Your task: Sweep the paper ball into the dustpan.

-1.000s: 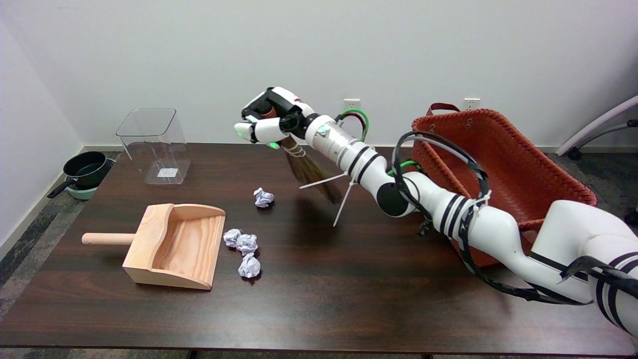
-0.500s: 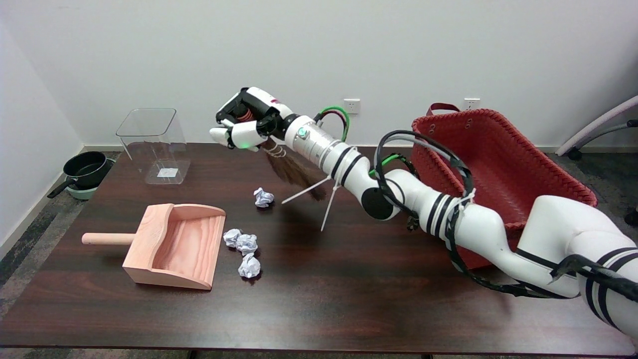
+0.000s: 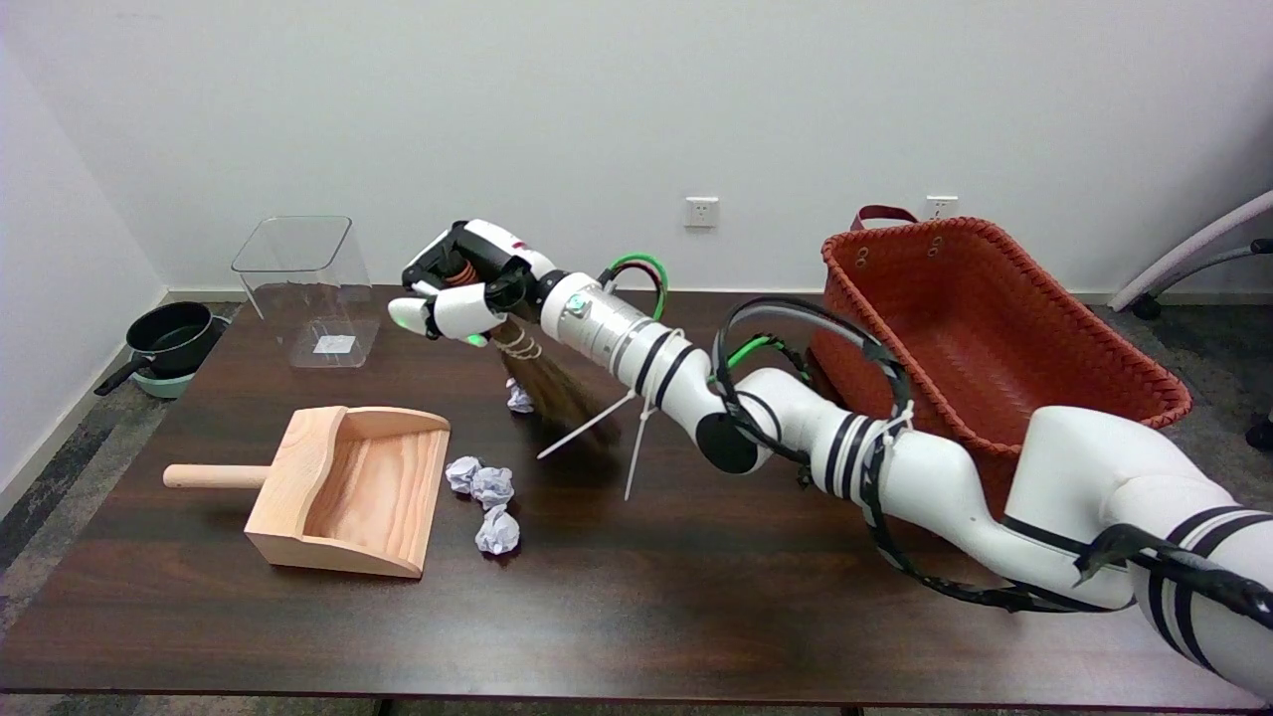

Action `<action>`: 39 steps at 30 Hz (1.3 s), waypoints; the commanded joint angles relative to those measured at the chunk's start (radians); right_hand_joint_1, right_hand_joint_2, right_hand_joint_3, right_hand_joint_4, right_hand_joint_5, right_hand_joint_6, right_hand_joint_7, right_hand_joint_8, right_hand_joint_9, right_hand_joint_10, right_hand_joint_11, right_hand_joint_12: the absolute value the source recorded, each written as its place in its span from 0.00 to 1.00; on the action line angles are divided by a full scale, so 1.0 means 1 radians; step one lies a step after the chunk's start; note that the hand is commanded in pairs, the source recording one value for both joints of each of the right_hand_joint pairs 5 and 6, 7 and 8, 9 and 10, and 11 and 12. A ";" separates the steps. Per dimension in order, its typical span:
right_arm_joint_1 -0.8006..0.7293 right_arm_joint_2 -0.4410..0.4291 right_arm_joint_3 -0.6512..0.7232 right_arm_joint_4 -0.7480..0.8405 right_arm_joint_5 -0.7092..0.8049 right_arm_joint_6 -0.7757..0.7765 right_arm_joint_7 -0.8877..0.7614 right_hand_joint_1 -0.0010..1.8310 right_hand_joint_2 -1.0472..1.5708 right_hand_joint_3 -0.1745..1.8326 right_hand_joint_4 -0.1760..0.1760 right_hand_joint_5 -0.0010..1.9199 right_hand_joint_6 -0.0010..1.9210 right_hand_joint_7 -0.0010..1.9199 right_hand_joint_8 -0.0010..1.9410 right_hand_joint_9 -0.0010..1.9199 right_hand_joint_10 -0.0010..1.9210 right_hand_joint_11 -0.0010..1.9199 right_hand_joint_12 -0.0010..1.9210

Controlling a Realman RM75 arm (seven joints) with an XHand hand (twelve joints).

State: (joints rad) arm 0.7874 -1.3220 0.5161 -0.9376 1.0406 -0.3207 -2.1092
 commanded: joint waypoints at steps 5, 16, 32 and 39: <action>-0.023 -0.042 -0.011 -0.016 -0.027 -0.008 0.227 0.65 0.88 0.39 0.50 1.00 1.00 0.99 0.98 0.93 0.93 0.88 0.88; -0.201 0.052 0.169 -0.344 0.121 0.021 0.211 0.63 0.95 0.37 0.50 1.00 1.00 1.00 0.99 0.96 0.96 0.92 0.92; -0.256 0.107 0.257 -0.415 0.121 -0.071 0.019 0.62 0.98 0.36 0.50 1.00 1.00 1.00 0.99 0.97 0.97 0.93 0.93; -0.372 0.173 0.313 -0.514 0.118 -0.063 -0.222 0.62 0.98 0.36 0.50 1.00 1.00 1.00 0.99 0.97 0.97 0.94 0.94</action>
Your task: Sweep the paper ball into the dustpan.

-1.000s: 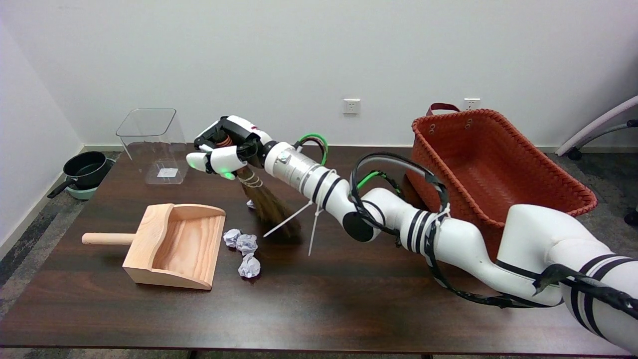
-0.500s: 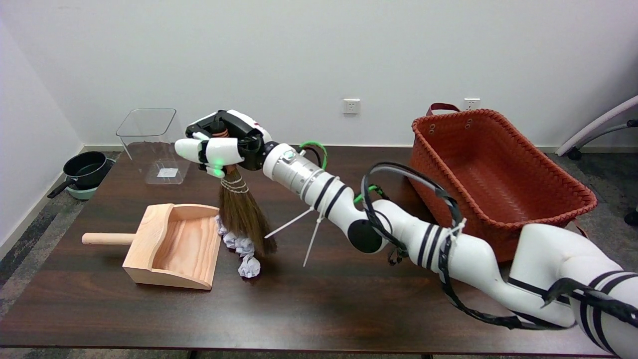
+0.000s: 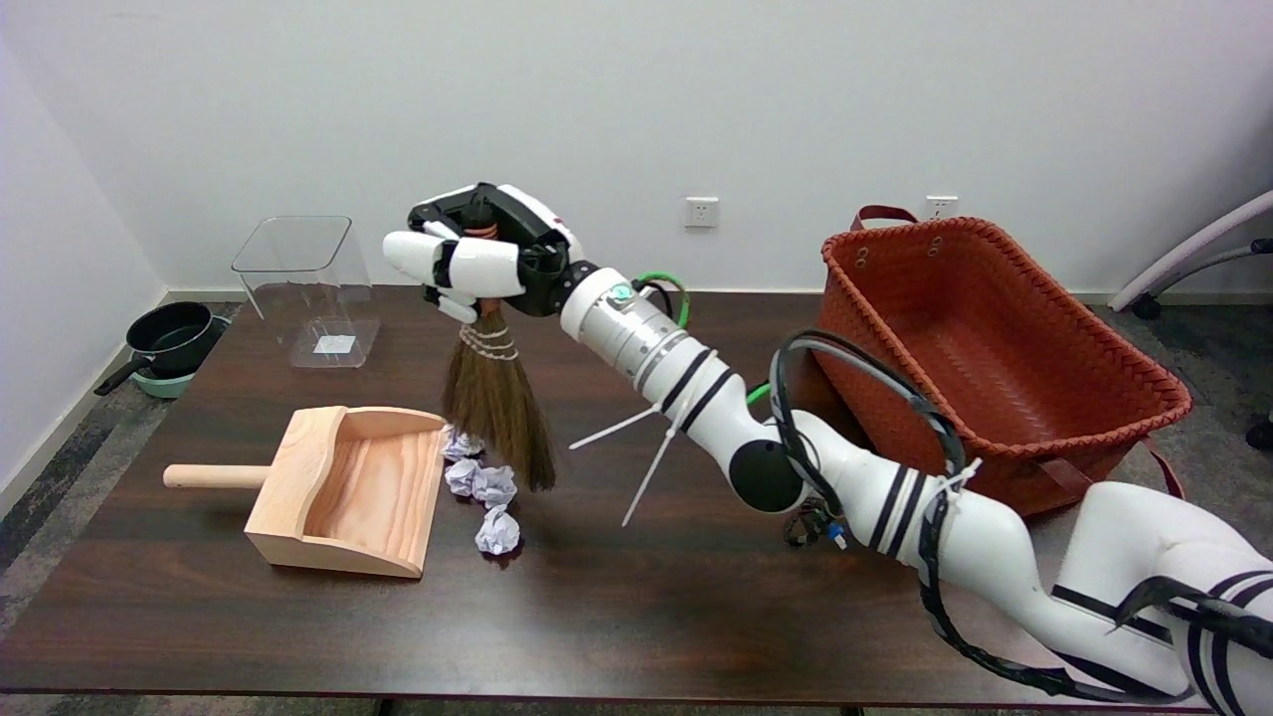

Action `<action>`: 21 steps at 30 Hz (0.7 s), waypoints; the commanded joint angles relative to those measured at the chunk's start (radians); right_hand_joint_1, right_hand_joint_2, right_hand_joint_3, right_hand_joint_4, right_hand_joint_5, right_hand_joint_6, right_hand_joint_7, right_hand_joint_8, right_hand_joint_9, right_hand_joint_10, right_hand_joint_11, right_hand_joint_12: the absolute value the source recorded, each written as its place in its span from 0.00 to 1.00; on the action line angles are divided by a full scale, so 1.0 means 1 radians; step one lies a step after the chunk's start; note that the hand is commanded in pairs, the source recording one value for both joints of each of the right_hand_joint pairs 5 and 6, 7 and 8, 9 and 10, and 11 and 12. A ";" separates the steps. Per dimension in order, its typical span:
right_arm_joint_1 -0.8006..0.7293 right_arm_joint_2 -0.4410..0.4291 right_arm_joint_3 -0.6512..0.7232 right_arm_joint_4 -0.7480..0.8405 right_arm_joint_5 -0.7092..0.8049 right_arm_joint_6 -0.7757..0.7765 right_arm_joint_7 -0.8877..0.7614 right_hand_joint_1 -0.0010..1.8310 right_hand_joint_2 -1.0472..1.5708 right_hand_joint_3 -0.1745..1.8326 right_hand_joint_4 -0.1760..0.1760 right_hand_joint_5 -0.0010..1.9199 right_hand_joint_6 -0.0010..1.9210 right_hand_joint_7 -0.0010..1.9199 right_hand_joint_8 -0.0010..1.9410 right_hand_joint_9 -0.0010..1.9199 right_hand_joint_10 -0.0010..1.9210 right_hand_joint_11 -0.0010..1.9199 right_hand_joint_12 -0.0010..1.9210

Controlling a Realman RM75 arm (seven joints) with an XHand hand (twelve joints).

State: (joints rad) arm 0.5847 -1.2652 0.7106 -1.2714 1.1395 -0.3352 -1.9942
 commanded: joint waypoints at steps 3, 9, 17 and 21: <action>-0.183 0.099 0.101 -0.166 -0.007 -0.049 -0.337 0.62 0.98 0.36 0.50 1.00 1.00 1.00 0.99 0.97 0.97 0.94 0.94; -0.204 0.051 0.079 -0.105 -0.068 -0.044 -0.337 0.62 0.98 0.36 0.50 1.00 1.00 1.00 0.99 0.98 0.97 0.95 0.94; -0.173 -0.056 0.086 0.011 -0.225 0.120 -0.337 0.62 0.99 0.35 0.50 1.00 1.00 1.00 0.99 0.98 0.98 0.95 0.95; -0.116 -0.151 0.057 0.150 -0.231 0.123 -0.337 0.62 0.99 0.35 0.50 1.00 1.00 1.00 0.99 0.98 0.98 0.95 0.95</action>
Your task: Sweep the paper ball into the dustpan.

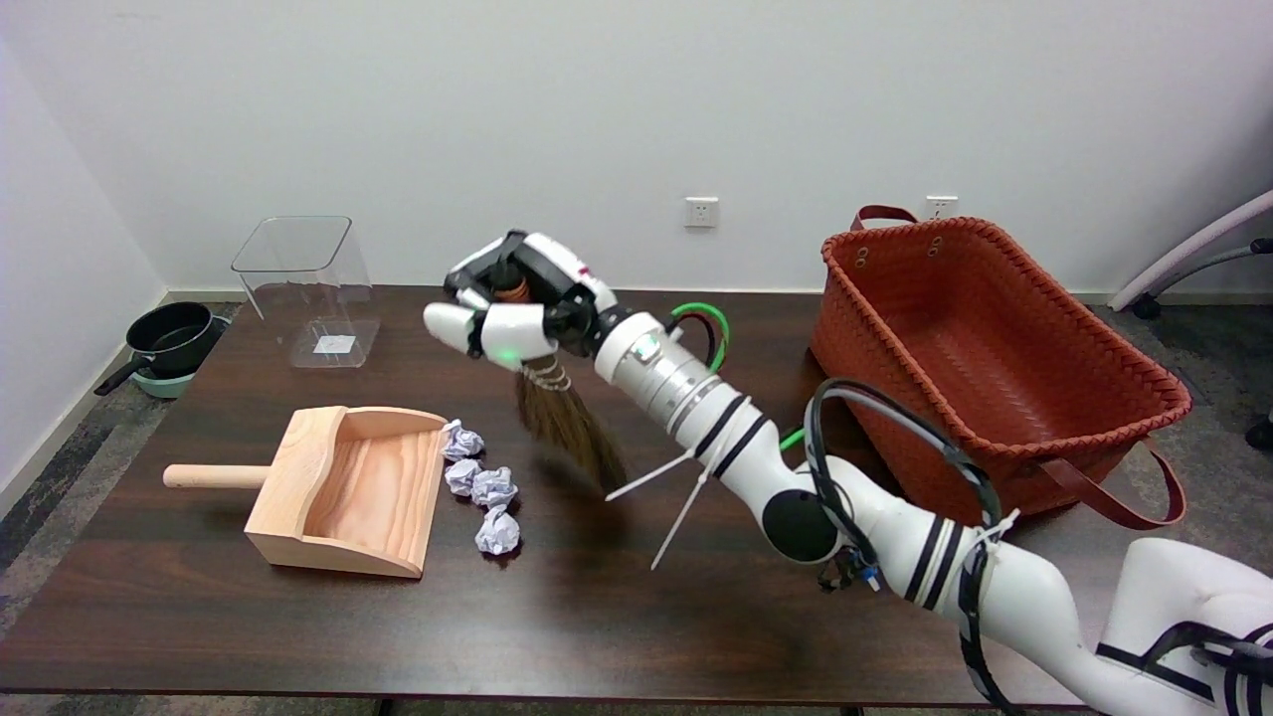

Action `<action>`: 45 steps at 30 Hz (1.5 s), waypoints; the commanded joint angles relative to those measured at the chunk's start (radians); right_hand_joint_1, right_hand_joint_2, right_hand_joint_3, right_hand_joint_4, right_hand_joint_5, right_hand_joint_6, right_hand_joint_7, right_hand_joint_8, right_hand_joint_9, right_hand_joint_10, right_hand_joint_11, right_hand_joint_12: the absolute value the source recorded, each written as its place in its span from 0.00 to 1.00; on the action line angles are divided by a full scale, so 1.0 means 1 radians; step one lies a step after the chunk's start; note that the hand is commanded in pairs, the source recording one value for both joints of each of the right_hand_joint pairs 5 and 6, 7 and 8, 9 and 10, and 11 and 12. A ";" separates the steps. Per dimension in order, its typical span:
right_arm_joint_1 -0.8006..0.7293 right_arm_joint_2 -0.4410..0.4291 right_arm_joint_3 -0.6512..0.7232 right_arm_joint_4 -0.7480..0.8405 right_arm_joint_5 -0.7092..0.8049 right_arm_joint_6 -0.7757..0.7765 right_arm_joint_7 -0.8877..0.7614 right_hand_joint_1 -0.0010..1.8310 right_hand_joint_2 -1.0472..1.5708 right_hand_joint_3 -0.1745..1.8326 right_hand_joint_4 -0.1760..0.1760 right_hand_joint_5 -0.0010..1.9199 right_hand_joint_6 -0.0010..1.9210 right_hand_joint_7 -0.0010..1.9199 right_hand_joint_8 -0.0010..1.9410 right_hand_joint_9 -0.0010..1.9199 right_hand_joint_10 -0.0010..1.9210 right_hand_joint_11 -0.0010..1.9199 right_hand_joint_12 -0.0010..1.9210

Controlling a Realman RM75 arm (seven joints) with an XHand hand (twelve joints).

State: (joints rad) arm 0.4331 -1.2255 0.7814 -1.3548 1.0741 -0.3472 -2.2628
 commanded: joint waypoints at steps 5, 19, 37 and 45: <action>0.129 -0.315 -0.044 0.403 -0.166 0.146 -0.068 0.62 0.99 0.35 0.50 1.00 1.00 1.00 0.99 0.98 0.98 0.95 0.95; 0.362 -0.508 -0.071 0.606 -0.024 0.132 -0.067 0.62 1.00 0.34 0.50 1.00 1.00 1.00 0.99 0.98 0.98 0.95 0.95; 0.358 -0.414 -0.021 0.303 0.251 -0.054 -0.068 0.62 1.00 0.33 0.50 1.00 1.00 1.00 0.99 0.98 0.98 0.94 0.94; 0.190 -0.226 -0.033 0.068 0.237 -0.190 -0.071 0.62 1.00 0.34 0.50 1.00 1.00 1.00 0.99 0.98 0.98 0.95 0.94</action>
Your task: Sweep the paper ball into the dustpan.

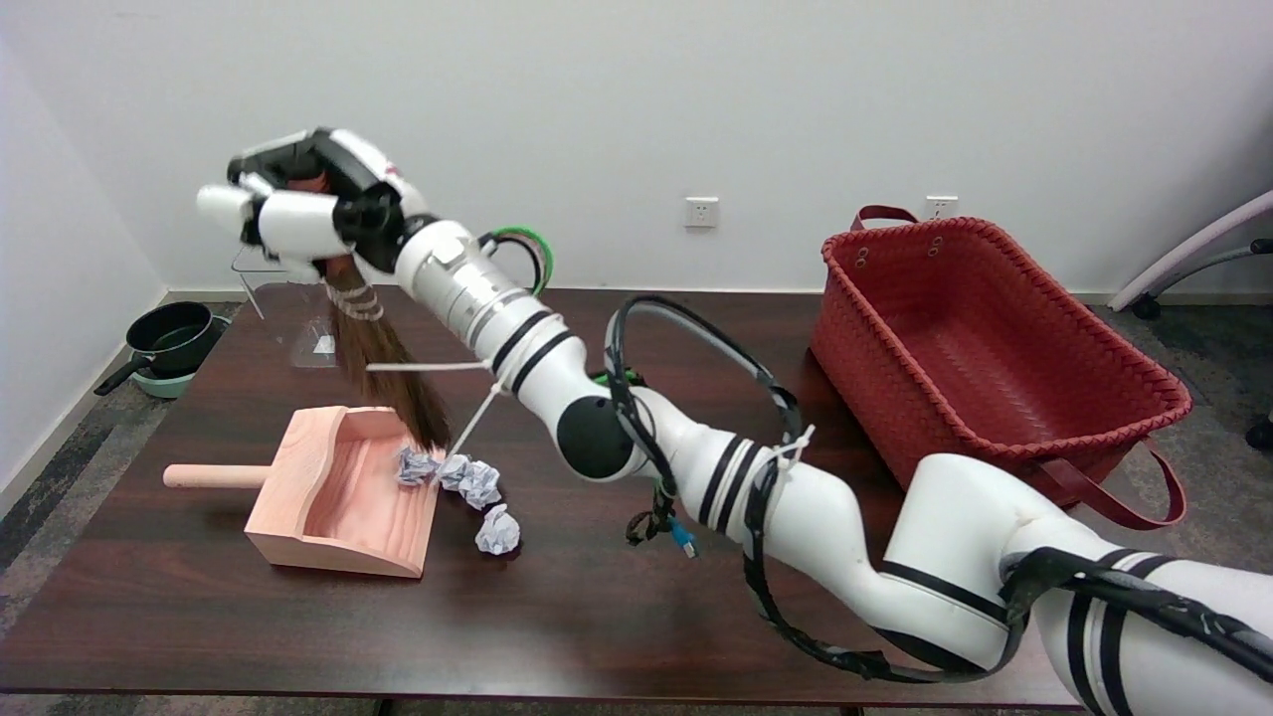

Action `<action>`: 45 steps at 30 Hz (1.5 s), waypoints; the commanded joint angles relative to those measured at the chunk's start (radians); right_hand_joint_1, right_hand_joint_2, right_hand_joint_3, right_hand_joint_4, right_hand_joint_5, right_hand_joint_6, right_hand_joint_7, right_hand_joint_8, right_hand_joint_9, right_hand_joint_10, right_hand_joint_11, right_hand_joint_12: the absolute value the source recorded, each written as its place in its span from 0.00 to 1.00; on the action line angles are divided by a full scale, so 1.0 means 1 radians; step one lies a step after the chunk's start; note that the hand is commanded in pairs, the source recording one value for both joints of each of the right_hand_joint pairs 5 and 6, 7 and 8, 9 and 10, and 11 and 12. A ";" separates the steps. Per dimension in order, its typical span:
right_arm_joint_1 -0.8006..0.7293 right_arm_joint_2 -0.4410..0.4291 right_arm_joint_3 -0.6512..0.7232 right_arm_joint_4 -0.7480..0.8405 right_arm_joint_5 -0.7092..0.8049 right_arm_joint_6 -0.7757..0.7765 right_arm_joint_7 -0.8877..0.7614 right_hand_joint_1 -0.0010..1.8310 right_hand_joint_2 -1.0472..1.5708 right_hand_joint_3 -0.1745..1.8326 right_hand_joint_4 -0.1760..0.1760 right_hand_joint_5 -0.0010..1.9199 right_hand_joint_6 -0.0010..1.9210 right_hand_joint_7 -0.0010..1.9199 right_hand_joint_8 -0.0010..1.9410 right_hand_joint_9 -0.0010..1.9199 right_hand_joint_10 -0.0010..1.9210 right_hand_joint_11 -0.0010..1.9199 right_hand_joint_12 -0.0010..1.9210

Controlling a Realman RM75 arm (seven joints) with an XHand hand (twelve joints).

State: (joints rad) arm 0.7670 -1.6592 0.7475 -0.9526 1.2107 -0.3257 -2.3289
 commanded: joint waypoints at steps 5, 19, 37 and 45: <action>-0.306 0.226 -0.002 -0.393 0.091 -0.305 -0.006 0.62 1.00 0.34 0.50 1.00 1.00 1.00 0.99 0.98 0.98 0.95 0.95; -0.607 0.206 0.140 -0.430 -0.247 -0.384 -0.007 0.63 1.00 0.34 0.50 1.00 1.00 1.00 0.99 0.99 0.99 0.97 0.97; -0.815 0.137 0.242 -0.469 -0.413 -0.454 -0.007 0.63 1.00 0.33 0.50 1.00 1.00 1.00 0.99 0.99 0.99 0.97 0.97; -0.795 0.085 0.205 -0.407 -0.430 -0.447 -0.007 0.63 1.00 0.33 0.50 1.00 1.00 1.00 0.99 0.99 0.99 0.98 0.98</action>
State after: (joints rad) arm 0.0500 -1.4967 0.9536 -1.3998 0.8807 -0.7359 -2.3337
